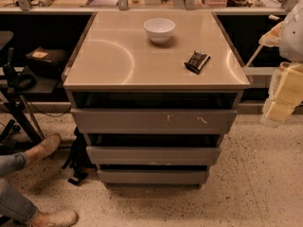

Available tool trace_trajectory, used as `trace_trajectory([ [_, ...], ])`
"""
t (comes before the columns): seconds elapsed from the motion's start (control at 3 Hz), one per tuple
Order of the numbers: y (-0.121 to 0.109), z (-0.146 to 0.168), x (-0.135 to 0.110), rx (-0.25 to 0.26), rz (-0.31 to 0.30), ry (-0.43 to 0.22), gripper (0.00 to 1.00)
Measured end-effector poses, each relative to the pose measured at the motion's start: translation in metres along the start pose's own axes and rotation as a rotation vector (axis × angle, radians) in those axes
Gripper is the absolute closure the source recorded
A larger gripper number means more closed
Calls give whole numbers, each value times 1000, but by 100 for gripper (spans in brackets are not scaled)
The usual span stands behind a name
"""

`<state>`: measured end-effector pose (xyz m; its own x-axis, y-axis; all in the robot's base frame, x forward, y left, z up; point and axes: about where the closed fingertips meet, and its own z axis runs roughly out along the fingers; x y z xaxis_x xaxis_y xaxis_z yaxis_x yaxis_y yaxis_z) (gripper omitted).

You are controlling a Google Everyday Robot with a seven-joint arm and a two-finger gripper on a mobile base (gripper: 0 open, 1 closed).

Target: Open bottom drawer

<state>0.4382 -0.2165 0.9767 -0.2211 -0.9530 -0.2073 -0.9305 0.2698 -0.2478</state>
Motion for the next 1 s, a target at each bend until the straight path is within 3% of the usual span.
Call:
trace_trajectory([
  [0.67,11,13,5,5,13,-14,0],
  [1.0,44,46,18,-8,82,-91,0],
])
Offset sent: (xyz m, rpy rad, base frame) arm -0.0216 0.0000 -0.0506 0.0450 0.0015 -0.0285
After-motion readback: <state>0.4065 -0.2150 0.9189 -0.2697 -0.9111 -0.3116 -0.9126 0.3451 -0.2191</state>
